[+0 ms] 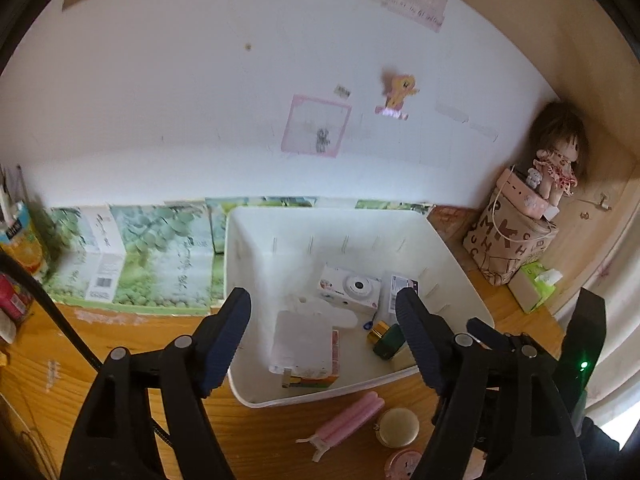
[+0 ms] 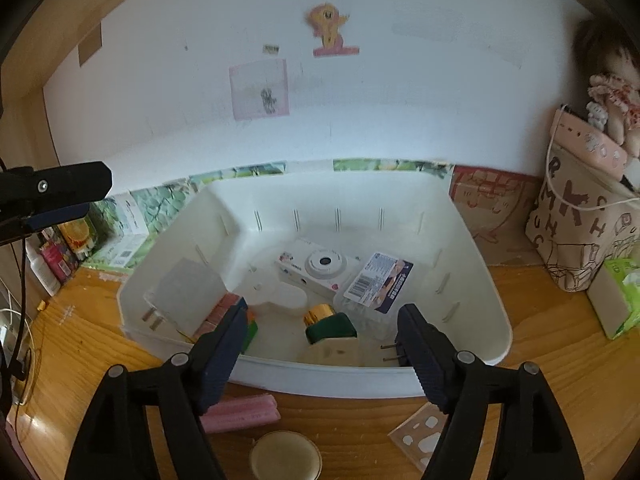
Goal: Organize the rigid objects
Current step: 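Lower the charger and beige box into the bin and open both grippers, then withdraw both grippers from the bin toward the remaining desk items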
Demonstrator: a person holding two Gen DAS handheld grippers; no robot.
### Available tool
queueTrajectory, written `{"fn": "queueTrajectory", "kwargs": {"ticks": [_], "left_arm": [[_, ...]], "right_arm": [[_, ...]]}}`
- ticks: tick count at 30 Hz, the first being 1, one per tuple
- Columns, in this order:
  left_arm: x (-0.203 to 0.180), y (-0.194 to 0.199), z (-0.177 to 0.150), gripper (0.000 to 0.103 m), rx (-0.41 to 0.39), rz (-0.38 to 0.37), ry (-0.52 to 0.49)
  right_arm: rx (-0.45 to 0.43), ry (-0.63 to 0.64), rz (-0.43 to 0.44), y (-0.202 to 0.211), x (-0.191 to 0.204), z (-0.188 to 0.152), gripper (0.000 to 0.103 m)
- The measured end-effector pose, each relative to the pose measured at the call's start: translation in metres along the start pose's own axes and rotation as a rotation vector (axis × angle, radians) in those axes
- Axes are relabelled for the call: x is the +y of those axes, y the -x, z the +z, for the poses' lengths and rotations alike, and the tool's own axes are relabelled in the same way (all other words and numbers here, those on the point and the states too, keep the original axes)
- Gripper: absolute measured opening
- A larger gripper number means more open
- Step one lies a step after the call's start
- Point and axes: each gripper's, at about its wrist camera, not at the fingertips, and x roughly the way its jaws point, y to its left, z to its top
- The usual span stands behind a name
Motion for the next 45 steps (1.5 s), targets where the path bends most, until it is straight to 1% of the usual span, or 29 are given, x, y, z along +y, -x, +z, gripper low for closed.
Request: {"fn": "queueTrajectory", "kwargs": {"ticks": [3, 5, 9, 18, 22, 26, 32, 35, 38, 42, 43, 45], "left_arm": [[-0.001, 0.016, 0.002, 0.078, -0.035, -0.003, -0.003], [-0.003, 0.026, 0.002, 0.082, -0.055, -0.008, -0.004], [-0.005, 0.045, 0.000, 0.083, -0.090, -0.023, -0.011], [-0.010, 0.065, -0.021, 0.083, -0.086, -0.055, -0.015], [-0.012, 0.067, -0.036, 0.083, -0.048, -0.051, -0.017], [-0.010, 0.067, -0.051, 0.083, -0.006, -0.051, 0.017], [-0.009, 0.063, -0.072, 0.083, 0.052, -0.015, 0.042], [-0.006, 0.057, -0.079, 0.083, 0.101, -0.001, 0.084], [-0.002, 0.048, -0.088, 0.083, 0.162, 0.015, 0.153], [-0.007, 0.040, -0.096, 0.083, 0.212, 0.045, 0.169], [-0.008, 0.036, -0.097, 0.083, 0.235, 0.040, 0.174], [-0.011, 0.026, -0.101, 0.083, 0.293, 0.008, 0.201]], "right_arm": [[-0.025, -0.023, 0.003, 0.013, 0.000, 0.002, 0.080], [-0.034, -0.028, -0.003, 0.020, 0.001, 0.004, 0.080], [-0.062, -0.055, -0.003, 0.040, 0.001, 0.002, 0.080], [-0.077, -0.068, -0.011, 0.076, 0.005, -0.020, 0.081], [-0.072, -0.077, -0.015, 0.088, 0.005, -0.032, 0.081], [-0.050, -0.076, -0.024, 0.094, 0.004, -0.047, 0.081], [-0.007, -0.077, -0.018, 0.100, 0.002, -0.067, 0.081], [0.019, -0.076, -0.002, 0.099, 0.001, -0.076, 0.081], [0.054, -0.052, 0.007, 0.096, 0.001, -0.086, 0.081], [0.084, -0.016, 0.011, 0.095, 0.001, -0.096, 0.081], [0.094, -0.005, 0.017, 0.095, 0.000, -0.099, 0.081], [0.108, 0.017, 0.020, 0.094, -0.001, -0.102, 0.081]]}}
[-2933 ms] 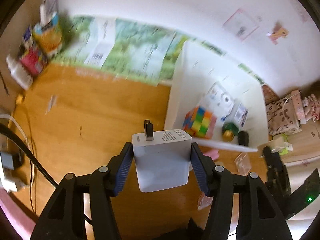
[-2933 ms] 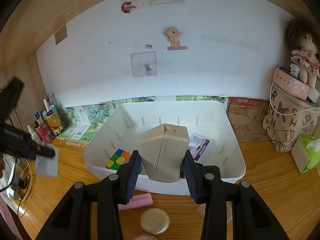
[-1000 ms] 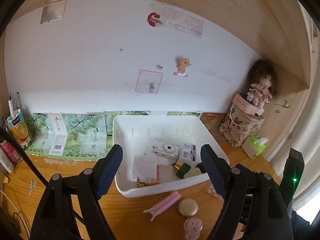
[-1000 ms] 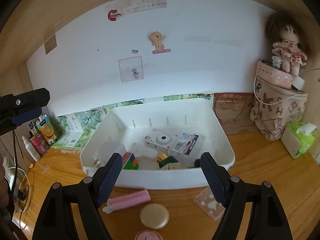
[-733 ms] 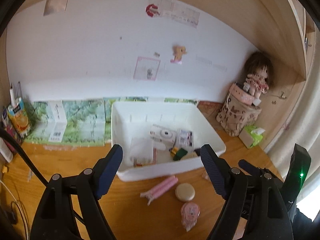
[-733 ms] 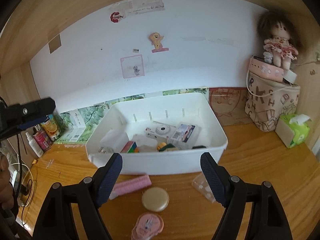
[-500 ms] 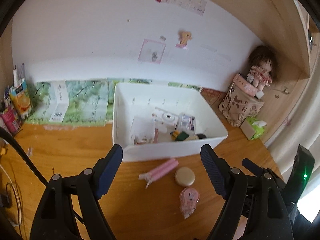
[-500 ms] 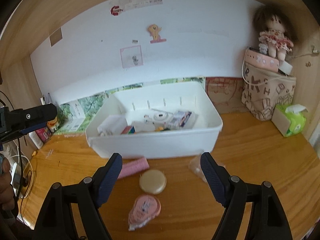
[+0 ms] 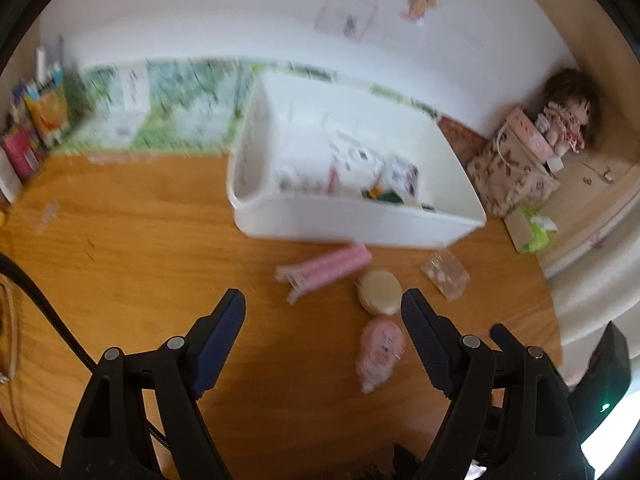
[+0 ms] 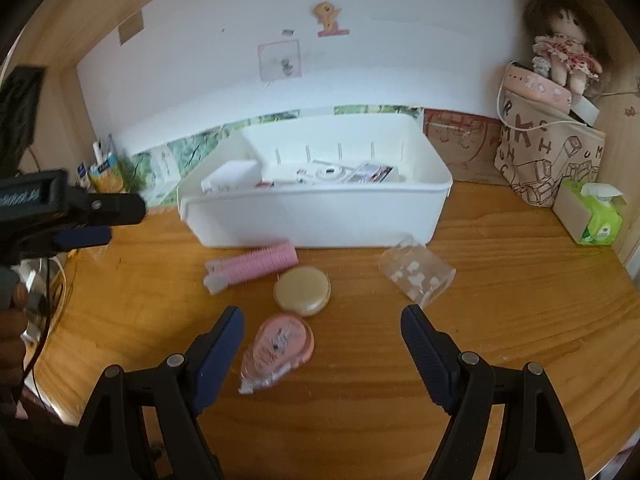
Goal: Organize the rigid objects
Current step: 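Withdraw both grippers from the bin toward the remaining desk items, then grasp the pink correction tape with left gripper while right grasps clear plastic box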
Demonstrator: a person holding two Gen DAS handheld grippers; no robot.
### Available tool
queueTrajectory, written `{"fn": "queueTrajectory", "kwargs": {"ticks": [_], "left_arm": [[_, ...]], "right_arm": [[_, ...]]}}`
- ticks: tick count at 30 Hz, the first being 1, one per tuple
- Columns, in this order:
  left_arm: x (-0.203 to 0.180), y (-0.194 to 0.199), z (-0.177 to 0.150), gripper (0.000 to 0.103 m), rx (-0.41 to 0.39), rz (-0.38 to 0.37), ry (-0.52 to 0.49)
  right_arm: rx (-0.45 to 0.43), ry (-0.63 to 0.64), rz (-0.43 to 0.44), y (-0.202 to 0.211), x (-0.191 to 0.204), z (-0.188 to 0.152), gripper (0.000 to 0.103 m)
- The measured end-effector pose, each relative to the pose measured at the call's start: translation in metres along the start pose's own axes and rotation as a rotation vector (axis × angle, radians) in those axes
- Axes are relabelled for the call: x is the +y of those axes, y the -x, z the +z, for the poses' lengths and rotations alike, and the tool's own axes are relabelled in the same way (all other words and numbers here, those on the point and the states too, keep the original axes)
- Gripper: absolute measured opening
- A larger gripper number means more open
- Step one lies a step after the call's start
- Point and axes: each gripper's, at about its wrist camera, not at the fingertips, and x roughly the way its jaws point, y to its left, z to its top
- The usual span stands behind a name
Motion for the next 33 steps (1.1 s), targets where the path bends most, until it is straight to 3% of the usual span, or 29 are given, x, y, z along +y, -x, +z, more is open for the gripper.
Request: {"fn": "queueTrajectory", "kwargs": {"ticks": [13, 21, 29, 33], "left_arm": [[-0.038, -0.065, -0.009, 0.086, 0.254, -0.035, 0.123], [-0.051, -0.098, -0.022, 0.086, 0.382, 0.039, 0.190], [-0.059, -0.109, -0.034, 0.086, 0.412, 0.095, 0.235], [-0.067, -0.121, -0.040, 0.086, 0.467, 0.123, 0.230]], "right_arm": [[0.107, 0.164, 0.045, -0.009, -0.027, 0.001, 0.081], [0.155, 0.219, 0.057, -0.020, -0.058, 0.009, 0.081], [0.165, 0.260, 0.081, -0.041, -0.079, 0.012, 0.081], [0.163, 0.272, 0.101, -0.054, -0.088, 0.016, 0.081]]}}
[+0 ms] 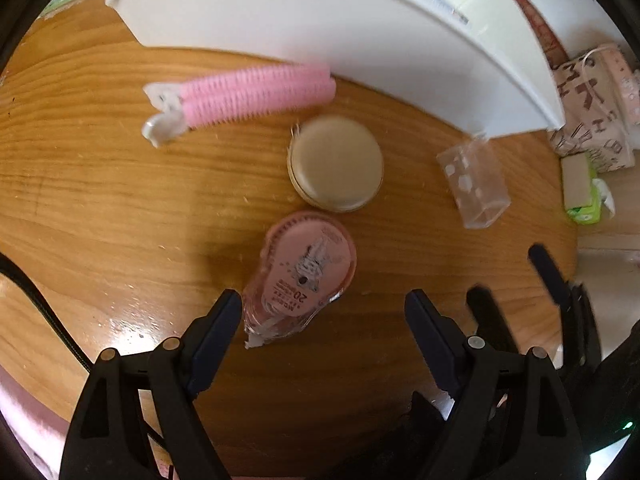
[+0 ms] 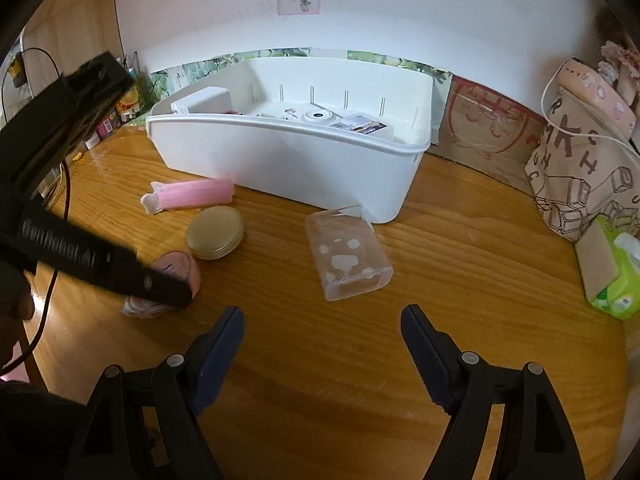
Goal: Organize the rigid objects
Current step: 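Grasp the pink correction tape with left gripper while right grasps clear plastic box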
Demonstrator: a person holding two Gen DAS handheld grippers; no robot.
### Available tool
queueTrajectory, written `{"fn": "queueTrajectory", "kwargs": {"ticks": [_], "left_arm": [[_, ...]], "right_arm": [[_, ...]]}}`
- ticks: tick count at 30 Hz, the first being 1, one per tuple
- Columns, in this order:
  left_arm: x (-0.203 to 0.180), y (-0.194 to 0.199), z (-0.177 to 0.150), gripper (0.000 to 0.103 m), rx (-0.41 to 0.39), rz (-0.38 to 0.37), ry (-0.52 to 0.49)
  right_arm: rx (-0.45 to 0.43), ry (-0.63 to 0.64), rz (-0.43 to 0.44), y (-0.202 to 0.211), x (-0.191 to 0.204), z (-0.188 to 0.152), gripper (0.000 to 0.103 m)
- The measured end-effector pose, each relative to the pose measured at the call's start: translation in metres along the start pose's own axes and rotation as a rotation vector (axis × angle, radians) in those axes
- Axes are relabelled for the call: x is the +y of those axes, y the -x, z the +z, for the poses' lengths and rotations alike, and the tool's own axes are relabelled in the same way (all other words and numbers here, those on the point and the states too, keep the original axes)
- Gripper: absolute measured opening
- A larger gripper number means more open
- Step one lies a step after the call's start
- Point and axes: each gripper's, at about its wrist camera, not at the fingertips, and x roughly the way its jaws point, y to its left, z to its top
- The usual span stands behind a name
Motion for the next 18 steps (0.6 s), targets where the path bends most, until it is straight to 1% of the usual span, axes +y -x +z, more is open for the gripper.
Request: {"fn": "queueTrajectory", "kwargs": {"ticks": [8, 15, 18], "left_arm": [[-0.012, -0.012, 0.010, 0.086, 0.056, 0.084, -0.003], [-0.016, -0.016, 0.021, 0.085, 0.086, 0.116, 0.014], [-0.016, -0.017, 0.025, 0.082, 0.090, 0.127, 0.014]], "right_arm": [[-0.011, 0.014, 0.034, -0.022, -0.015, 0.013, 0.081], [-0.007, 0.036, 0.064, -0.038, -0.020, 0.022, 0.081], [-0.008, 0.044, 0.069, -0.044, -0.020, 0.025, 0.081]]}}
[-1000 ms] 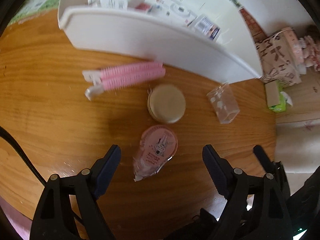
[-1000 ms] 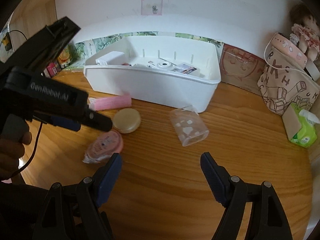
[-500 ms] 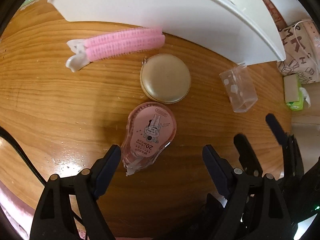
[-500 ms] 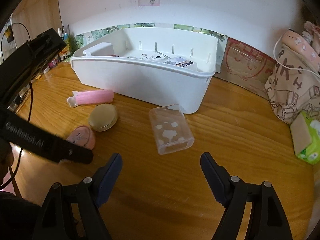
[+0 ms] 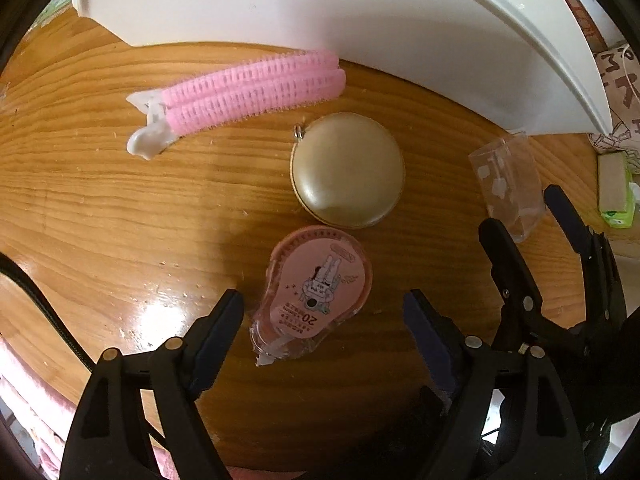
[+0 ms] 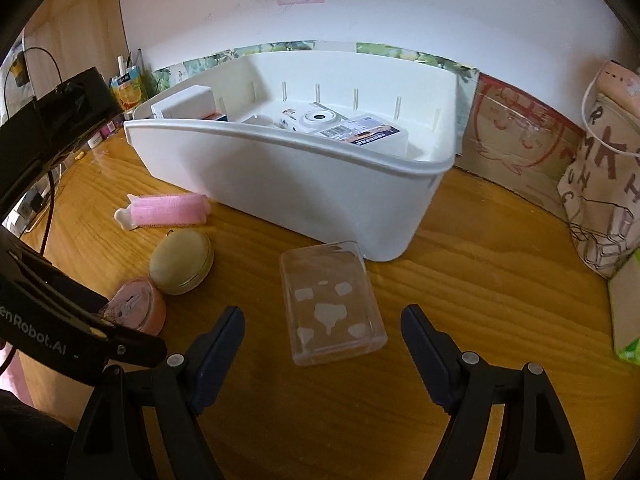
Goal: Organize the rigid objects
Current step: 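Grasp the pink correction tape with left gripper while right grasps clear plastic box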
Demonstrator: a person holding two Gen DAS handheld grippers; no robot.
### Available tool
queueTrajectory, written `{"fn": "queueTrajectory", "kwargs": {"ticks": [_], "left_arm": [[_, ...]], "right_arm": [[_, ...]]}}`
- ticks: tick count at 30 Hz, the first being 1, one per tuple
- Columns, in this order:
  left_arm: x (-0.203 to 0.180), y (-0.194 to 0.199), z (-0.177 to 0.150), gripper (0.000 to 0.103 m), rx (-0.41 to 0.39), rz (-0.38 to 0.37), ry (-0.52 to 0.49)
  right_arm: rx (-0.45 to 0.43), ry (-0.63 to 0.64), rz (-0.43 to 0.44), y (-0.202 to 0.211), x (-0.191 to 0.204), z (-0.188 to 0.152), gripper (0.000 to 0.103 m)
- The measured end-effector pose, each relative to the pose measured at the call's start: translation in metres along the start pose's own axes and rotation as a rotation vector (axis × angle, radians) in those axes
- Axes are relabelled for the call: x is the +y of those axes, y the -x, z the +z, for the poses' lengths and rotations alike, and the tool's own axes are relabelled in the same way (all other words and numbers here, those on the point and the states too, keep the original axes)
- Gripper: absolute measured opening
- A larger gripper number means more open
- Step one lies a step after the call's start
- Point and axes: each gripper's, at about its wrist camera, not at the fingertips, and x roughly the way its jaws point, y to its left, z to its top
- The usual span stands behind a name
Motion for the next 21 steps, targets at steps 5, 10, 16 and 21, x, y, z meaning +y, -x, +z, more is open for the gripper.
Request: {"fn": "queueTrajectory", "kwargs": {"ticks": [5, 10, 16, 21], "left_arm": [[-0.010, 0.001, 0.007, 0.072, -0.007, 0.046, -0.021], [-0.008, 0.006, 0.023, 0.058, -0.027, 0.053, -0.012], [-0.005, 0.014, 0.021, 0.057, -0.035, 0.044, -0.005], [-0.004, 0.009, 0.013, 0.057, -0.040, 0.042, -0.005]], "right_arm": [[0.000, -0.008, 0.007, -0.008, -0.004, 0.004, 0.081], [0.005, -0.003, 0.022, -0.013, -0.004, 0.006, 0.081], [0.020, 0.008, 0.035, -0.017, -0.001, 0.007, 0.074], [0.028, 0.015, 0.022, -0.019, 0.001, 0.007, 0.061]]}}
